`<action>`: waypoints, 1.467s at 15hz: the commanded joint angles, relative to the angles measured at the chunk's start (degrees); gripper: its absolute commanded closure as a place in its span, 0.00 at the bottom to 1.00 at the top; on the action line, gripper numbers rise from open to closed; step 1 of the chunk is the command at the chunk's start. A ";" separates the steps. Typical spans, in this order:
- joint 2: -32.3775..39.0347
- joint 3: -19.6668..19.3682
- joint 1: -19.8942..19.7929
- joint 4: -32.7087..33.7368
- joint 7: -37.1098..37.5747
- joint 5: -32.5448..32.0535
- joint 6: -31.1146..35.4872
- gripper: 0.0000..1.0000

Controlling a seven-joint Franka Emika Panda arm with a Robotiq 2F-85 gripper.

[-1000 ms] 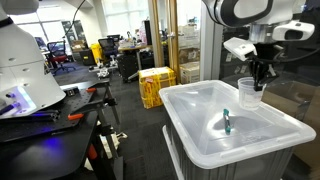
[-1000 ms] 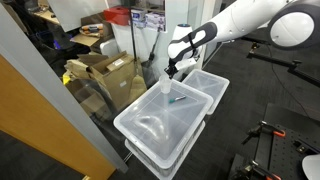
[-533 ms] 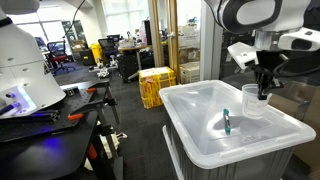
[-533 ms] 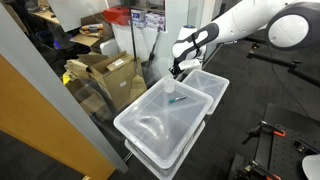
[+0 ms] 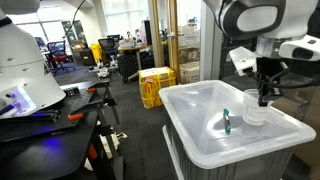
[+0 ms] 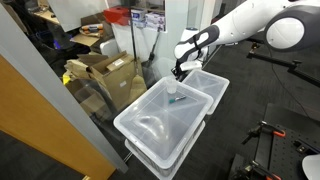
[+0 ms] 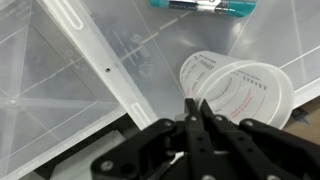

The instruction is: Move the measuring cup to the right

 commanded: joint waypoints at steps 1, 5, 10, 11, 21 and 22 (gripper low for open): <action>0.93 -0.48 0.30 1.60 1.28 1.18 0.21 0.66; 0.46 -0.44 0.30 0.92 1.20 1.24 0.79 0.43; -1.57 -0.40 0.46 -1.76 0.97 1.23 2.77 0.06; -2.07 -0.45 0.54 -2.36 0.98 1.17 2.94 0.00; -10.55 -0.63 2.35 -14.97 -0.20 0.33 11.02 0.00; -11.99 -0.67 2.75 -17.07 -0.36 0.16 12.11 0.00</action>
